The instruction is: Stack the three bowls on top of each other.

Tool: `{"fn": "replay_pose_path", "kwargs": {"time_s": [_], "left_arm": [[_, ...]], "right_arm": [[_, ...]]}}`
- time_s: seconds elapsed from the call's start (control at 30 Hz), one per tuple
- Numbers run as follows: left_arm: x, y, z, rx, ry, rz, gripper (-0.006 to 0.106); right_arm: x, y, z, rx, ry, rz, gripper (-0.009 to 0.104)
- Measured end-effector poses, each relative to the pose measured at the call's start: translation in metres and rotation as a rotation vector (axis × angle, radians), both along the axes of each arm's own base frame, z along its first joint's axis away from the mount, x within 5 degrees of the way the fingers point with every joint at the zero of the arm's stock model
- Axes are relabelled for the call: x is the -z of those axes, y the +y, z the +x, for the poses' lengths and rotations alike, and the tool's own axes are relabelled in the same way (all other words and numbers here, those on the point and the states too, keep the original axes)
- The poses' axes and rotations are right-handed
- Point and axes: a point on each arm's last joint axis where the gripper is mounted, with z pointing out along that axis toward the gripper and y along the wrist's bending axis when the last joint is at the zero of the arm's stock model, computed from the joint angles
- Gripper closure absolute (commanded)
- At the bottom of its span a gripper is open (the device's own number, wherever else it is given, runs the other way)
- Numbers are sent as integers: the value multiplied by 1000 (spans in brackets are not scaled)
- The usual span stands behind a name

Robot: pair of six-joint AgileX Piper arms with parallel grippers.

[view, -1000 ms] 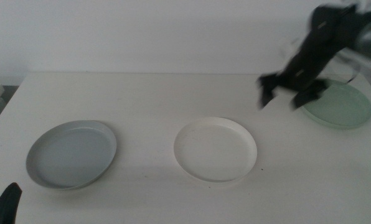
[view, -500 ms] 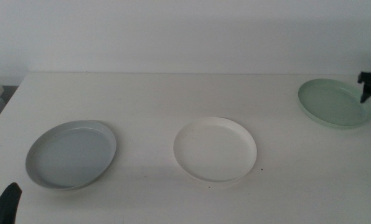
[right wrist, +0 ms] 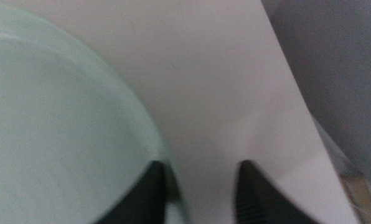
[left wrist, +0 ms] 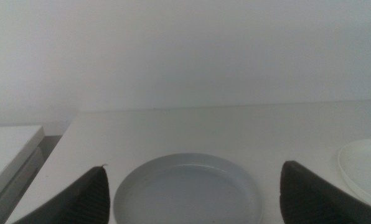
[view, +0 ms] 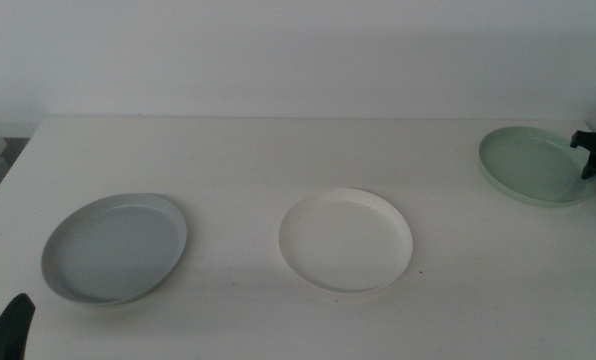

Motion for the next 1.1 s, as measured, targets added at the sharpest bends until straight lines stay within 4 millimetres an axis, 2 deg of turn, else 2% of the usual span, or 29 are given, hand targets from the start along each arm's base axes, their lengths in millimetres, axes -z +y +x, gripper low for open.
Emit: {"fn": "replay_pose_path", "kwargs": {"time_s": [0.03,0.07,0.23,0.37,0.47,0.6,0.77,0.93,1.1], "left_arm": [[0,0,0,0,0,0,7],[0,0,0,0,0,0,7],[0,0,0,0,0,0,7],[0,0,0,0,0,0,7],[0,0,0,0,0,2,7],[0,0,0,0,0,2,7],[0,0,0,0,-2,2,7],[0,0,0,0,-2,2,7],[0,0,0,0,-2,2,7]], "right_arm": [[0,1,1,3,-12,7,90],[-1,1,2,7,-24,16,97],[-3,2,3,-18,-38,17,97],[-27,15,-6,-77,-43,17,97],[-60,51,-25,-156,-104,37,97],[-91,127,-49,-308,-187,61,97],[-99,206,-67,-488,-177,99,97],[-92,249,-82,-594,-103,123,97],[-85,273,-94,-655,-64,115,97]]}}
